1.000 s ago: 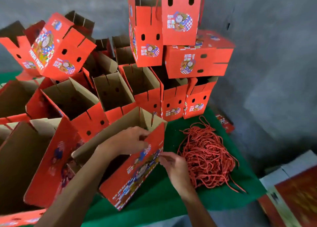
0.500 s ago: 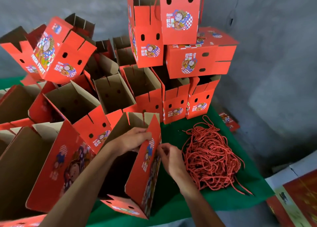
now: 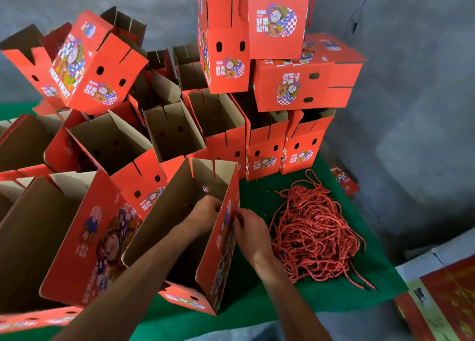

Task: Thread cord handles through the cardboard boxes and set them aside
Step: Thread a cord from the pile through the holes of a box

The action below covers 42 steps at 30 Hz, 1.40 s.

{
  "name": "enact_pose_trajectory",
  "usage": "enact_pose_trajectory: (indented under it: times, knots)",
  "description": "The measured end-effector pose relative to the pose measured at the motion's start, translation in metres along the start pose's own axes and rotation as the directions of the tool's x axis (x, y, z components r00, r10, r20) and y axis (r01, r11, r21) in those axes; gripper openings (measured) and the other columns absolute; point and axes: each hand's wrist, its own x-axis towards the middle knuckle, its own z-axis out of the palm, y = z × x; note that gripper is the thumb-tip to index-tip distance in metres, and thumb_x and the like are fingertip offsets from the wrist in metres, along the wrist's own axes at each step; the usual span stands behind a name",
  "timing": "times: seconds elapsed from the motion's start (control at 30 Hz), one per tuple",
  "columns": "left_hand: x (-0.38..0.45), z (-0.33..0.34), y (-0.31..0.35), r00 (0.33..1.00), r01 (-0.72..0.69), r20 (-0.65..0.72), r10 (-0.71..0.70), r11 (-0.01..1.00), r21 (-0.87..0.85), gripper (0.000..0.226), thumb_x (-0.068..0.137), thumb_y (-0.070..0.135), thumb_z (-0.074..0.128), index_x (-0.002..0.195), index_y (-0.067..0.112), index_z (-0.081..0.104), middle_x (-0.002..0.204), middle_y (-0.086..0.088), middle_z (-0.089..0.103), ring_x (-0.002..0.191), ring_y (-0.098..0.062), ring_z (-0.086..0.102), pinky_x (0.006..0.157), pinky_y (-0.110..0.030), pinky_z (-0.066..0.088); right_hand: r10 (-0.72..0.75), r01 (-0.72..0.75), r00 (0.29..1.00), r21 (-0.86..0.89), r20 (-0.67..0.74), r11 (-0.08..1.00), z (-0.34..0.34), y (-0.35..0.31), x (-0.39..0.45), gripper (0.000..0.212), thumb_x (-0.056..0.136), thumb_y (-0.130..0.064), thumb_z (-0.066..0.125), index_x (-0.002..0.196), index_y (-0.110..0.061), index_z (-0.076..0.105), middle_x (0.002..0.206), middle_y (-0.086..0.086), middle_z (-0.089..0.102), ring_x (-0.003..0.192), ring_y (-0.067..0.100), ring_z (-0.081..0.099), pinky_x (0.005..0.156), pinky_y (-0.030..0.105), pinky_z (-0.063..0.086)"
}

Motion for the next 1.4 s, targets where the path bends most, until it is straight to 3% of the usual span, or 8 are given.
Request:
enact_pose_trajectory:
  times: [0.23,0.33,0.47,0.63,0.8,1.0,1.27,1.4]
  knots:
    - [-0.014,0.013,-0.038,0.987,0.154,-0.023,-0.159,0.977,-0.151,0.032,0.107,0.025,0.054,0.102,0.0,0.073,0.101,-0.02,0.075,0.085,-0.028,0.074,0.081,-0.045,0.062,0.325,-0.286,0.902,-0.17,0.286,0.943,0.004,0.075,-0.04,0.038,0.106,-0.036,0.051,0.077,-0.016,0.065,0.067,0.003,0.066,0.051,0.015,0.057,0.053,0.033,0.045]
    - [-0.027,0.012,-0.039,0.981,0.186,0.012,-0.196,0.911,-0.367,0.058,0.105,0.059,0.034,0.122,0.014,0.066,0.118,-0.013,0.072,0.097,-0.022,0.072,0.069,-0.034,0.058,0.353,-0.407,0.885,0.135,0.303,0.904,-0.002,0.076,-0.04,0.043,0.107,-0.036,0.053,0.081,-0.006,0.072,0.068,0.01,0.068,0.053,0.019,0.059,0.052,0.033,0.044]
    - [-0.047,-0.006,-0.025,0.959,0.191,0.281,-0.032,0.805,-0.561,0.079,0.078,0.094,0.041,0.125,0.037,0.069,0.124,0.007,0.073,0.113,-0.016,0.071,0.089,-0.039,0.055,0.346,-0.459,0.885,0.715,0.312,0.527,-0.016,0.053,-0.016,0.028,0.099,-0.031,0.068,0.082,-0.011,0.078,0.063,0.003,0.061,0.046,0.012,0.05,0.043,0.022,0.034]
    - [-0.07,0.012,-0.023,0.977,0.006,0.2,0.069,0.936,-0.352,0.052,0.083,0.073,0.061,0.117,0.034,0.069,0.108,0.011,0.077,0.1,-0.01,0.074,0.098,-0.043,0.057,0.425,-0.36,0.872,0.905,0.24,0.228,-0.021,0.06,-0.012,0.006,0.092,-0.015,0.075,0.096,-0.011,0.075,0.081,0.006,0.067,0.064,0.016,0.061,0.06,0.028,0.05]
    - [-0.061,0.007,-0.041,0.976,0.211,0.142,-0.167,0.889,-0.406,0.053,0.073,0.052,0.063,0.111,0.015,0.07,0.09,-0.003,0.08,0.08,-0.024,0.078,0.073,-0.037,0.063,0.591,-0.539,0.799,0.57,0.113,0.62,-0.015,0.079,-0.029,0.054,0.096,-0.005,0.07,0.144,-0.007,0.046,0.12,0.0,0.061,0.089,0.004,0.064,0.072,0.019,0.051]
    - [-0.049,0.003,-0.048,0.982,0.187,0.078,-0.171,0.877,-0.442,0.029,0.072,0.045,0.064,0.086,0.025,0.08,0.084,-0.006,0.079,0.073,-0.025,0.078,0.059,-0.029,0.059,0.49,-0.53,0.801,0.026,0.343,0.848,-0.003,0.092,-0.052,0.018,0.092,-0.016,0.075,0.078,-0.005,0.072,0.063,0.008,0.07,0.054,0.02,0.062,0.058,0.038,0.051]
    - [-0.051,-0.002,-0.045,0.972,0.228,0.049,-0.229,0.874,-0.429,0.035,0.099,0.043,0.058,0.107,0.012,0.073,0.09,-0.008,0.08,0.082,-0.028,0.078,0.088,-0.046,0.061,0.464,-0.345,0.837,-0.379,0.289,0.859,0.013,0.083,-0.068,0.023,0.09,-0.026,0.075,0.079,-0.015,0.058,0.081,0.005,0.068,0.075,0.023,0.065,0.068,0.031,0.049]
    - [-0.056,-0.008,-0.054,0.961,0.273,0.115,-0.25,0.817,-0.508,0.041,0.093,0.05,0.065,0.108,0.014,0.076,0.095,-0.011,0.08,0.085,-0.029,0.078,0.084,-0.039,0.059,0.536,-0.493,0.757,-0.212,0.373,0.844,0.014,0.08,-0.061,0.038,0.087,-0.016,0.074,0.057,-0.018,0.051,0.052,-0.004,0.054,0.045,0.012,0.049,0.049,0.024,0.04]
